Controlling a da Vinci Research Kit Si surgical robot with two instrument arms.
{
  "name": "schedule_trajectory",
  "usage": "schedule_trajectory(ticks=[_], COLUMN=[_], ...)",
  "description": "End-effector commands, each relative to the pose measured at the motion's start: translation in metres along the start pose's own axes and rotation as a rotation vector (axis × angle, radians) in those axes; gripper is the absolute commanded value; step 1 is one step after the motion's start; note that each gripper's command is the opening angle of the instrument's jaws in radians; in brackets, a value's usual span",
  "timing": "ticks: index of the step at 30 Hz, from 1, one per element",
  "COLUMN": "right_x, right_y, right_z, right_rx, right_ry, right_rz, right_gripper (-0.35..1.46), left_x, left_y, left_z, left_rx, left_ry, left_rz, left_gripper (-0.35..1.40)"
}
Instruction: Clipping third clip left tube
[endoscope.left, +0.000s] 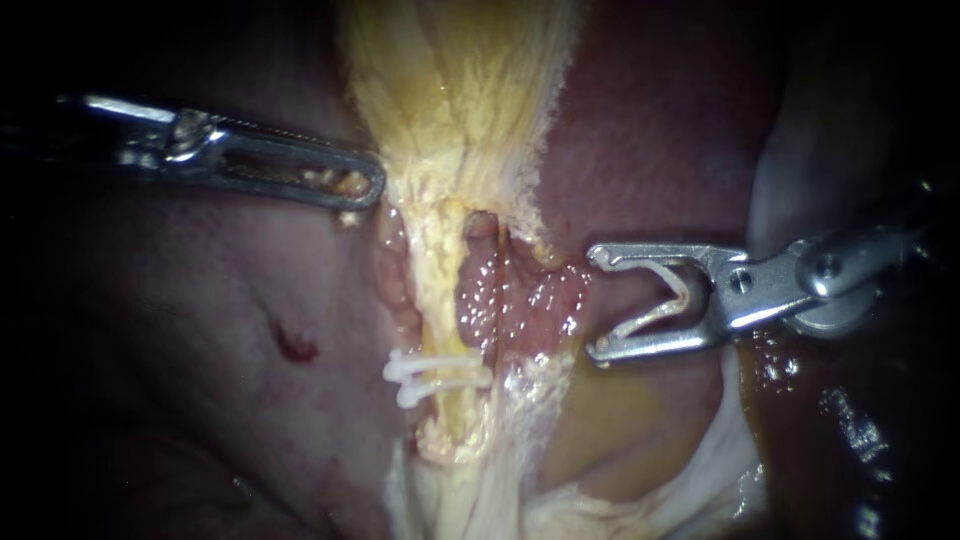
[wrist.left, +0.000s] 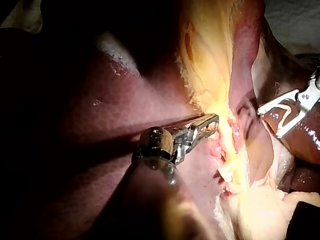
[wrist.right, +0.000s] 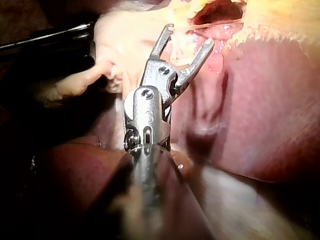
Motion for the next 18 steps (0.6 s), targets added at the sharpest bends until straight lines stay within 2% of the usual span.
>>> schedule_trajectory(ticks=[1, 7, 18], right_x=[0.0000, 0.0002, 0.0005], right_y=[0.0000, 0.0001, -0.0007], right_z=[0.0000, 0.0008, 0.0054], right_rx=[-0.001, 0.013, 0.046], right_ry=[0.000, 0.013, 0.038], right_rz=[0.000, 0.001, 0.014], right_gripper=[0.50, 0.50, 0.50], left_x=[0.0000, 0.0001, 0.0003], left_y=[-0.0001, 0.0000, -0.0001], left_z=[0.0000, 0.0001, 0.0002], left_rx=[-0.001, -0.002, -0.003], left_ry=[0.000, 0.000, -0.002], left_rz=[0.000, 0.000, 0.001], left_gripper=[-0.35, -0.35, -0.35])
